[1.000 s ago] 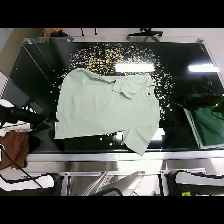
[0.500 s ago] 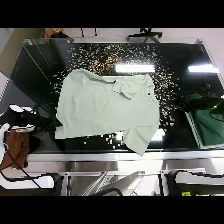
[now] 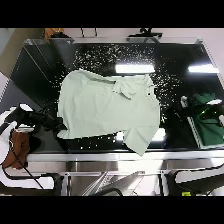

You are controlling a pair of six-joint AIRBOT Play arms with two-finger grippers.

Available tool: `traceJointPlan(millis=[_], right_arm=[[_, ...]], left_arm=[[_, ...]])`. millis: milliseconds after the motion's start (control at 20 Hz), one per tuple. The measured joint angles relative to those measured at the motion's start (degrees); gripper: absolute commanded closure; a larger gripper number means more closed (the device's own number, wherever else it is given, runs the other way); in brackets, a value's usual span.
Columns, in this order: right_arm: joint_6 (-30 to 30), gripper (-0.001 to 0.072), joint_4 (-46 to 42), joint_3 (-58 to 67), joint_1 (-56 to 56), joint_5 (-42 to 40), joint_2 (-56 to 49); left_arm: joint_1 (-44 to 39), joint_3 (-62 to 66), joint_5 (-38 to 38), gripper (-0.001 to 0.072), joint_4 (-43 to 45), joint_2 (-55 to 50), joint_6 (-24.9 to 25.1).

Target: Fold the shirts.

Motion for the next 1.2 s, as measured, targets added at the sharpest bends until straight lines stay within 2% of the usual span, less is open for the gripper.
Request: traceJointPlan(millis=[300,400,650,800,850,1000,1100,1200], right_arm=[[0.24,0.0260,2.03,-0.76,5.99,0.96,-5.55],[0.22,0.0359,2.03,-0.87,7.08,0.39,-5.99],[-0.37,0.0355,0.85,-1.05,8.04,2.05,-5.46],[-0.94,0.0629,-0.61,-1.14,8.17,2.71,-5.38],[-1.38,0.0693,-0.90,-1.16,8.22,2.91,-5.38],[-2.91,0.0693,-0.35,-1.01,8.28,4.00,-4.28],[-4.24,0.0693,4.85,0.87,8.07,6.27,-1.46],[-6.01,0.0694,11.39,5.44,7.34,8.20,2.97]], left_arm=[[-0.26,-0.02,0.44,0.0689,0.46,0.02,0.22],[-0.39,0.00,0.48,0.0689,0.57,0.02,0.26],[-0.50,0.02,0.50,0.0689,0.57,0.02,0.28],[-0.50,0.02,0.57,0.0690,0.42,0.02,0.39],[-0.48,0.02,0.55,0.0692,0.15,0.04,0.39],[-0.50,-0.04,1.64,0.0693,-3.06,1.42,0.98],[-0.48,0.96,1.97,0.0693,-6.82,4.90,2.01],[-0.42,4.35,-2.08,0.0693,-13.81,10.95,2.86]])
